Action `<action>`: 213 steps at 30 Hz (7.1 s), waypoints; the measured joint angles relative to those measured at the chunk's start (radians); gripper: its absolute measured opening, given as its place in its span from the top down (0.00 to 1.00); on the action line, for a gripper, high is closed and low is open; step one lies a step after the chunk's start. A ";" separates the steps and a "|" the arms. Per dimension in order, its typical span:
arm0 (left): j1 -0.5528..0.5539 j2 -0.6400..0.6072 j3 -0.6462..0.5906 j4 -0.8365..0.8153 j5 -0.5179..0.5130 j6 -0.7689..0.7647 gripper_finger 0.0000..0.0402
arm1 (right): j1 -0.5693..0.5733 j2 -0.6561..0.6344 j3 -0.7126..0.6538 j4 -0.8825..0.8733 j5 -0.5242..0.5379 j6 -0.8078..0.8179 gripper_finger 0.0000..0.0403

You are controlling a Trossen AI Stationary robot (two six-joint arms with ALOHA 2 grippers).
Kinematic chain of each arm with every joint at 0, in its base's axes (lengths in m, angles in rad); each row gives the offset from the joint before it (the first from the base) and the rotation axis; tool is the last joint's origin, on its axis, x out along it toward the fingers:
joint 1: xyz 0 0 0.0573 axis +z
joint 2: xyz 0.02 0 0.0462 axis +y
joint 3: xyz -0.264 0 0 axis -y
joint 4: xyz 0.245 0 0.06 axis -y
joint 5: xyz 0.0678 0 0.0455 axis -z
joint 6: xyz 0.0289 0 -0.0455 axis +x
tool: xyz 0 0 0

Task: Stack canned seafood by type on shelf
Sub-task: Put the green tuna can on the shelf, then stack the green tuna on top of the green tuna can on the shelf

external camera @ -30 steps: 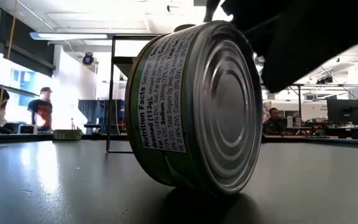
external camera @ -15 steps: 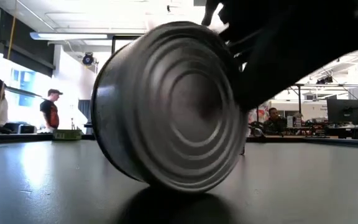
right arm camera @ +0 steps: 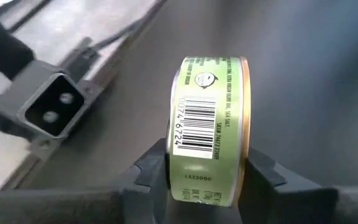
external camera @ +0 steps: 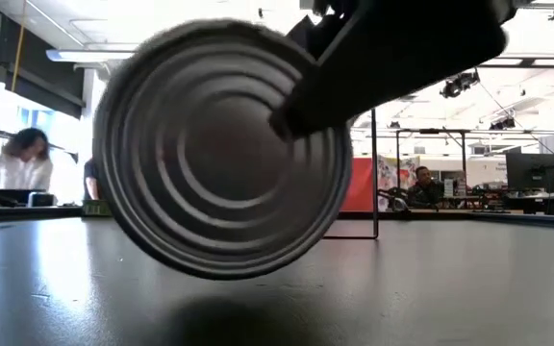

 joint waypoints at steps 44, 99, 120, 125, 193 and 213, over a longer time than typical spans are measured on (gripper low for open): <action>-0.291 0.108 0.000 -0.589 -0.104 -0.398 1.00 | -0.383 -0.053 0.599 -1.216 0.794 -0.253 0.67; -0.285 0.113 0.000 -0.580 -0.210 -0.520 1.00 | -0.391 -0.162 0.601 -1.262 0.484 -0.094 0.34; 0.366 -0.170 0.000 -0.539 0.118 0.175 1.00 | -0.408 -0.318 0.489 -1.371 0.522 0.219 0.39; 0.555 -0.180 0.000 -0.531 0.281 0.240 1.00 | -0.500 -0.498 0.151 -1.087 0.477 0.197 0.61; 1.673 0.363 -0.273 -0.516 0.420 0.343 1.00 | -0.737 -0.796 -0.661 0.407 -0.014 0.518 1.00; 0.966 0.370 -0.280 -0.899 0.673 -0.169 1.00 | -0.737 -0.796 -0.661 0.371 -0.207 0.463 1.00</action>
